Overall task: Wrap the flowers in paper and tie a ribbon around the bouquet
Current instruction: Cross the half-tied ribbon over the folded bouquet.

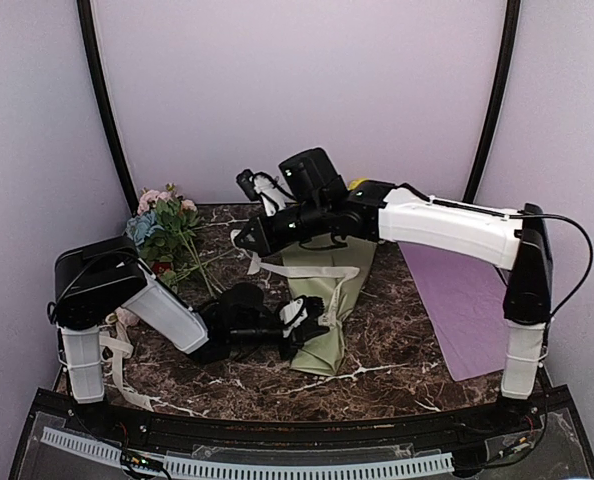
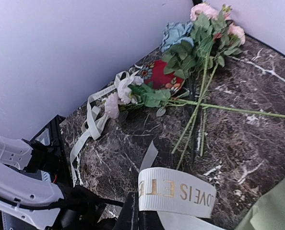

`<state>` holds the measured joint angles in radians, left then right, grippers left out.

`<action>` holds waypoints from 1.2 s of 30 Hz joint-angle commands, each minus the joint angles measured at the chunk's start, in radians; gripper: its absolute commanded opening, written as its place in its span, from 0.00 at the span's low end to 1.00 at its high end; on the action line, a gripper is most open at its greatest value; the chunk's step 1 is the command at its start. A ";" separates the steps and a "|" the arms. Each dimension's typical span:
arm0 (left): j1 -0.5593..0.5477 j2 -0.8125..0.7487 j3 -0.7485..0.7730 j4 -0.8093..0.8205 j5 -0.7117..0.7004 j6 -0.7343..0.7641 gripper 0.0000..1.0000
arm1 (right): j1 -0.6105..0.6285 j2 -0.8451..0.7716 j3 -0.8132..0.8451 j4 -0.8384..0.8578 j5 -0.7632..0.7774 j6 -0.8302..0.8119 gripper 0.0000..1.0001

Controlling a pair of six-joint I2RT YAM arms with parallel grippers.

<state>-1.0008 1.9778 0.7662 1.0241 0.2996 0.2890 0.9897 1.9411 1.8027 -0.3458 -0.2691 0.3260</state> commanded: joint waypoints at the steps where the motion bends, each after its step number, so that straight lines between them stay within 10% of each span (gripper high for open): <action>1: -0.013 -0.055 -0.035 0.037 -0.017 0.016 0.00 | 0.027 0.067 0.074 -0.022 -0.064 0.024 0.00; 5: -0.013 -0.055 -0.036 0.045 -0.020 0.005 0.00 | 0.027 0.077 0.077 -0.030 -0.049 0.028 0.15; 10: -0.013 -0.049 -0.030 0.055 -0.008 -0.026 0.00 | 0.024 0.060 0.126 -0.145 0.032 -0.044 0.98; 21: 0.027 -0.043 -0.034 0.153 0.087 -0.199 0.00 | -0.169 -0.276 -0.177 0.013 -0.137 -0.083 0.99; 29: 0.063 -0.040 -0.016 0.144 0.111 -0.234 0.00 | -0.228 -0.385 -0.596 0.107 -0.237 -0.063 0.62; 36: 0.071 -0.040 -0.010 0.128 0.111 -0.246 0.00 | -0.212 -0.327 -0.726 0.209 -0.242 -0.005 0.61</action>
<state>-0.9375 1.9759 0.7437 1.1477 0.3901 0.0631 0.7704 1.6054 1.1038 -0.2485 -0.4805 0.2886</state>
